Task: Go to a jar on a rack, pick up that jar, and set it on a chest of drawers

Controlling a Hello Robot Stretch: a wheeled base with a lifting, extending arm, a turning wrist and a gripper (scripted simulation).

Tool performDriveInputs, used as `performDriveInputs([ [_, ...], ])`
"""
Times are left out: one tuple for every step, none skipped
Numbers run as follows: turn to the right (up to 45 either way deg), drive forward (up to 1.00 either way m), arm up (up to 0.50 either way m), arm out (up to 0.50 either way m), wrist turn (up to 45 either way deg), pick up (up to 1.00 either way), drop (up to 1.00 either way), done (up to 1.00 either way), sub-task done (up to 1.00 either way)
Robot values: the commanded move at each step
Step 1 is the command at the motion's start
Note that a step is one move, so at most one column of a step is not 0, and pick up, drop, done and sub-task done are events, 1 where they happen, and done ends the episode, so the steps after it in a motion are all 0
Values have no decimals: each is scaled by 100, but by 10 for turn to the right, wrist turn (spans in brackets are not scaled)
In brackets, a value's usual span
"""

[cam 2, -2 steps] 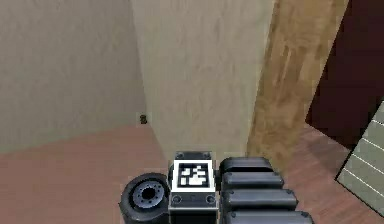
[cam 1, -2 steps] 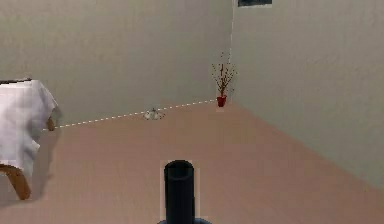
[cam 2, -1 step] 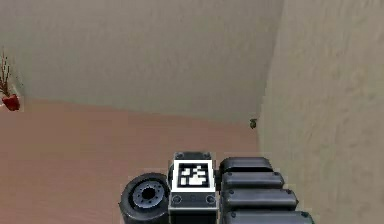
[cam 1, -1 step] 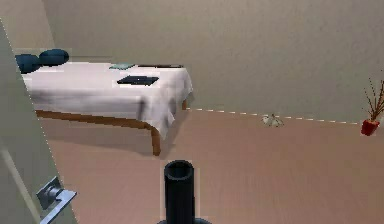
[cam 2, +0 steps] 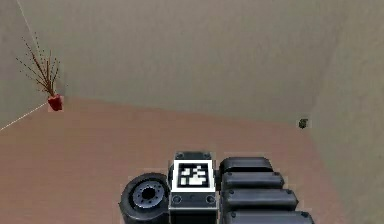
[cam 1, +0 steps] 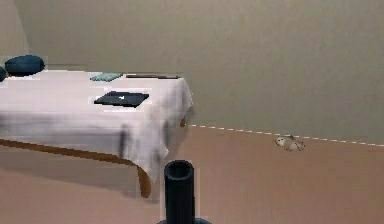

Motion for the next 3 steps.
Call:
performDriveInputs([
  [450, 0, 0, 0, 0, 0, 0, 0, 0],
  [180, 0, 0, 0, 0, 0, 0, 0, 0],
  [0, 10, 0, 0, 0, 0, 0, 0, 0],
])
